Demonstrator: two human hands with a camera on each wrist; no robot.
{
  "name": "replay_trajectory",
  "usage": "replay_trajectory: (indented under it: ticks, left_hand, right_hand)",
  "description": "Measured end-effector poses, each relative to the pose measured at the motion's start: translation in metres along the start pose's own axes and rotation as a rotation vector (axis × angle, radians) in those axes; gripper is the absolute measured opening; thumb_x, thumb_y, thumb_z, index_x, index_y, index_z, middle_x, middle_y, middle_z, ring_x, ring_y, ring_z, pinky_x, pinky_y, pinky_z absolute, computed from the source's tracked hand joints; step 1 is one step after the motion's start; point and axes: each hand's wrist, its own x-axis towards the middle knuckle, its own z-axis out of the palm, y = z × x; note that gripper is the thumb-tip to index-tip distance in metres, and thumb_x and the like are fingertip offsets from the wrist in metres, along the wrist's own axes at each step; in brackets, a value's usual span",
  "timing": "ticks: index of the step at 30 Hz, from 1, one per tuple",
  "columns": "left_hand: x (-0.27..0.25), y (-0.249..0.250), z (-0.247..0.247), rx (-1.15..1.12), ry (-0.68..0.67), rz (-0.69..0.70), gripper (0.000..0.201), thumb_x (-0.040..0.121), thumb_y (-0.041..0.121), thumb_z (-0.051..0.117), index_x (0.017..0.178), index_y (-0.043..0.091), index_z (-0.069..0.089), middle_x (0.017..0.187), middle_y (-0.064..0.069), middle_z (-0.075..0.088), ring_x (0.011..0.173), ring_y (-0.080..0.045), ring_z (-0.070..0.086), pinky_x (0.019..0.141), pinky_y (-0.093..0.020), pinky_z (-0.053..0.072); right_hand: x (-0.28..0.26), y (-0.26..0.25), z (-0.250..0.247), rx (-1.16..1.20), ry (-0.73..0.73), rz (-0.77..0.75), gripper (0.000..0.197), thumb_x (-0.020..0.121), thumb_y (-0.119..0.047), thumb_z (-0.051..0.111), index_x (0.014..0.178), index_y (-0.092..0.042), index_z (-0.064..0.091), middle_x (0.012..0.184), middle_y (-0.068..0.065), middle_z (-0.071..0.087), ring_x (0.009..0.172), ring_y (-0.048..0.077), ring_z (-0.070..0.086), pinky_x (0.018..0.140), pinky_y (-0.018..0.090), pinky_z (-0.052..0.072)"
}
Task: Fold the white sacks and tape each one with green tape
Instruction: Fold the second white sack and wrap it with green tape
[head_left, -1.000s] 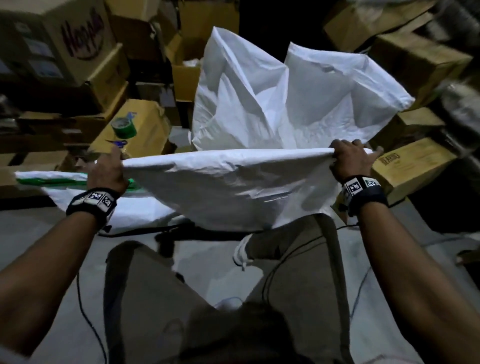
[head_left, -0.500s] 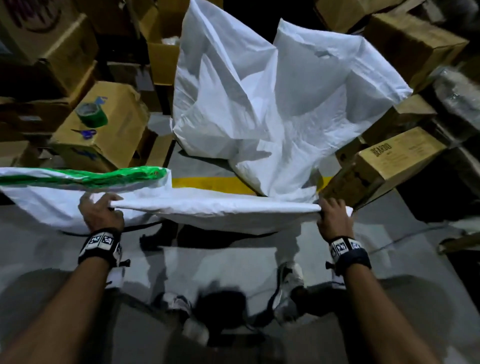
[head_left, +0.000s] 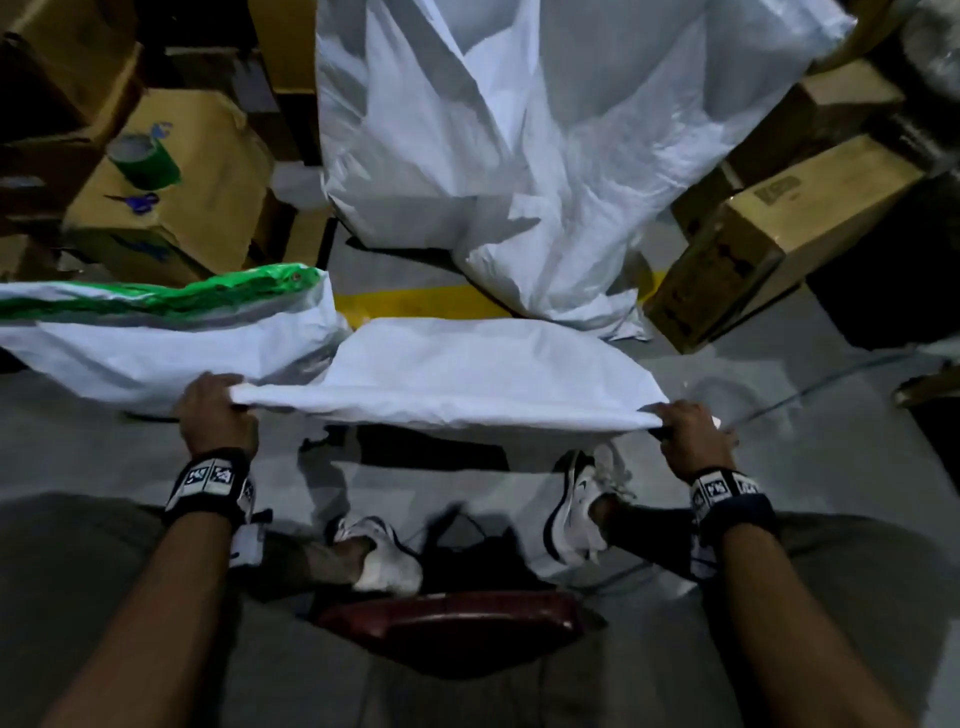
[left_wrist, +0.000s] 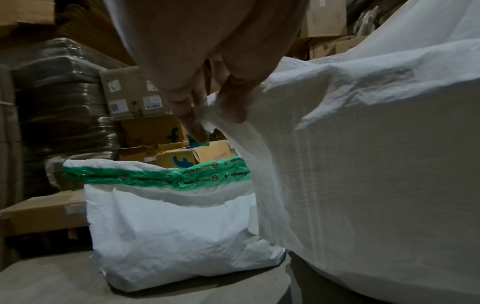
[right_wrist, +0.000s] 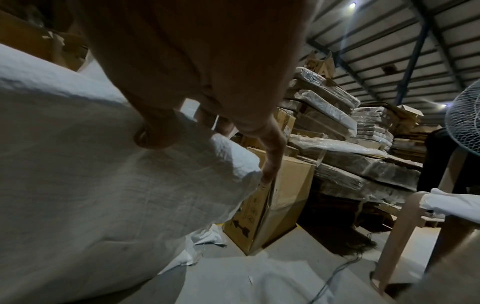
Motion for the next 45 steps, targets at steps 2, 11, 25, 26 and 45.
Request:
replay_trajectory:
  ticks: [2, 11, 25, 26, 45]
  left_hand:
    - [0.002, -0.004, -0.001, 0.069, -0.054, 0.025, 0.040, 0.069, 0.020, 0.051, 0.098, 0.002, 0.073, 0.099, -0.027, 0.066, 0.099, -0.046, 0.061, 0.092, -0.055, 0.048]
    - [0.007, 0.019, -0.030, 0.189, -0.091, 0.103, 0.034, 0.077, 0.011, 0.050, 0.098, -0.006, 0.071, 0.105, -0.039, 0.060, 0.109, -0.054, 0.051, 0.093, -0.057, 0.036]
    - [-0.037, 0.060, -0.024, 0.169, -0.094, 0.128, 0.027, 0.081, 0.005, 0.067, 0.105, 0.019, 0.064, 0.106, -0.012, 0.061, 0.116, -0.037, 0.045, 0.092, -0.082, 0.024]
    - [-0.035, 0.058, -0.023, 0.151, -0.125, 0.092, 0.028, 0.081, 0.004, 0.067, 0.105, 0.018, 0.064, 0.106, -0.014, 0.061, 0.116, -0.039, 0.045, 0.090, -0.080, 0.027]
    - [-0.019, 0.093, -0.012, 0.270, -0.257, 0.262, 0.026, 0.074, 0.019, 0.061, 0.098, 0.014, 0.071, 0.110, -0.017, 0.063, 0.122, -0.037, 0.049, 0.111, -0.072, 0.007]
  right_hand:
    - [0.006, 0.005, 0.000, -0.034, -0.027, 0.009, 0.060, 0.059, 0.015, 0.069, 0.108, -0.017, 0.075, 0.097, 0.018, 0.069, 0.099, 0.043, 0.060, 0.085, 0.043, 0.045]
    - [0.007, -0.008, -0.023, -0.187, -0.044, 0.195, 0.044, 0.085, -0.016, 0.054, 0.124, -0.036, 0.055, 0.124, 0.001, 0.056, 0.125, 0.033, 0.041, 0.095, 0.065, 0.041]
    - [0.025, -0.017, -0.023, -0.175, 0.001, 0.156, 0.032, 0.085, -0.001, 0.062, 0.116, -0.001, 0.069, 0.113, 0.034, 0.064, 0.108, 0.050, 0.058, 0.095, 0.049, 0.040]
    - [0.028, -0.020, -0.024, -0.200, 0.003, 0.152, 0.032, 0.084, -0.001, 0.063, 0.116, -0.002, 0.069, 0.113, 0.033, 0.064, 0.109, 0.049, 0.058, 0.096, 0.049, 0.040]
    - [0.004, -0.014, -0.015, 0.001, -0.159, 0.044, 0.023, 0.101, -0.021, 0.053, 0.082, -0.009, 0.059, 0.092, 0.023, 0.065, 0.094, 0.043, 0.058, 0.081, 0.044, 0.039]
